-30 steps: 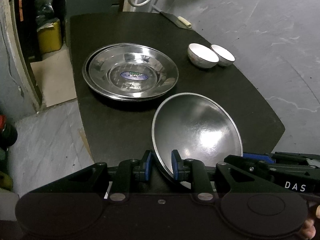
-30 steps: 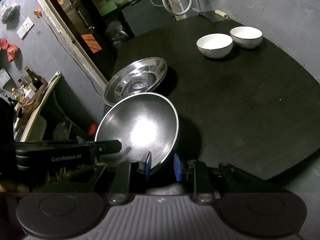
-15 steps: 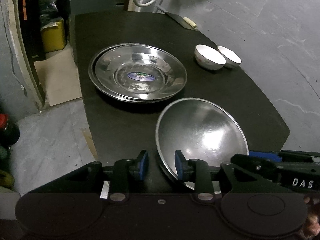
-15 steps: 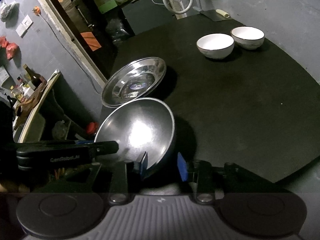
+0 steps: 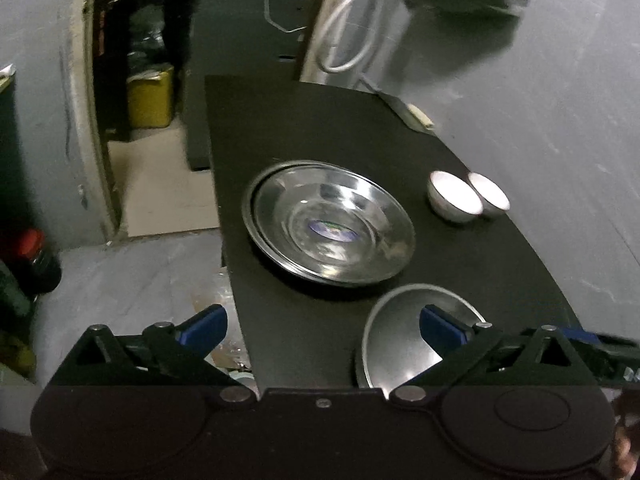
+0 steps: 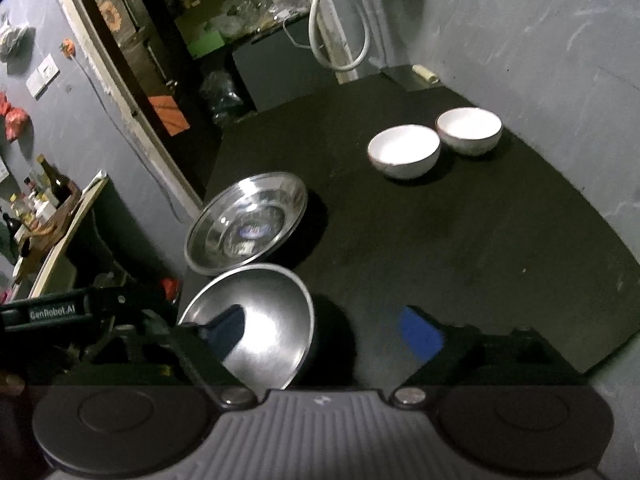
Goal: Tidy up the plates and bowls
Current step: 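Lower the stainless bowl onto the table beside the plates and open both tools, then move both tools to a white bowl and grip its rim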
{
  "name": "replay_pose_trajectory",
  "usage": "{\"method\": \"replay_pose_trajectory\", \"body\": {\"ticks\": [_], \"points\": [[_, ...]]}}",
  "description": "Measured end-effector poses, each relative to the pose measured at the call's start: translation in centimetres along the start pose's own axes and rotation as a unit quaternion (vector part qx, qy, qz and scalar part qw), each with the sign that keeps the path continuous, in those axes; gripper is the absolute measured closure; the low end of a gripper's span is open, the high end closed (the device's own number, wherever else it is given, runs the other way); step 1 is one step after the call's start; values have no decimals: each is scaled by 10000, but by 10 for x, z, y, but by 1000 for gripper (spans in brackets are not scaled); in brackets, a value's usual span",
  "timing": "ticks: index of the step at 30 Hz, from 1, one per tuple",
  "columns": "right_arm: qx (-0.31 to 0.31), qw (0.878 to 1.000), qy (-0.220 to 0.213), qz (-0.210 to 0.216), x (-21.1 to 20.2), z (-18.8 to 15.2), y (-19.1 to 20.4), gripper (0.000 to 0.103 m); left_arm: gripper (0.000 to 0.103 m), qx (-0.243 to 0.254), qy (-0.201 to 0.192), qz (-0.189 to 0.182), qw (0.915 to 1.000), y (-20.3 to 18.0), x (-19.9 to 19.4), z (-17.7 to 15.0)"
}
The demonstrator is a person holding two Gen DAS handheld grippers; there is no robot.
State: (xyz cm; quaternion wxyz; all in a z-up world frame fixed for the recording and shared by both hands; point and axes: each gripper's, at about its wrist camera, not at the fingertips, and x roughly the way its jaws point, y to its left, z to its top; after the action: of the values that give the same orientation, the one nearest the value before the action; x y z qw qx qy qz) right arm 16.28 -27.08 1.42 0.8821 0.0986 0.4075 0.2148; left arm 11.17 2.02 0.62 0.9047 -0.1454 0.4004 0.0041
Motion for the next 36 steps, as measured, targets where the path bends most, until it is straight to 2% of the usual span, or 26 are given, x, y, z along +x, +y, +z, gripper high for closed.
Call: {"method": "replay_pose_trajectory", "body": {"ticks": [3, 7, 13, 22, 31, 34, 36], "points": [[109, 9999, -91, -5, 6, 10, -11, 0, 1, -138, -9, 171, 9998, 0, 5, 11], [129, 9999, -90, -60, 22, 24, -29, 0, 1, -256, -120, 212, 9994, -8, 18, 30], [153, 9997, -14, -213, 54, 53, -65, 0, 1, -235, -135, 306, 9992, -41, 64, 70], [412, 9991, -20, -28, 106, 101, -108, 0, 1, 476, -5, 372, 9982, -105, 152, 122], [679, 9974, 146, 172, 134, 115, -124, 0, 1, 923, 469, 392, 9939, -134, 212, 149], [699, 9974, 48, 190, 137, 119, -128, 8, 1, 1012, 582, 331, 9926, -138, 222, 153], [727, 9972, 59, 161, 141, 121, -130, 18, 1, 1111, 618, 291, 9915, -141, 227, 153]]}}
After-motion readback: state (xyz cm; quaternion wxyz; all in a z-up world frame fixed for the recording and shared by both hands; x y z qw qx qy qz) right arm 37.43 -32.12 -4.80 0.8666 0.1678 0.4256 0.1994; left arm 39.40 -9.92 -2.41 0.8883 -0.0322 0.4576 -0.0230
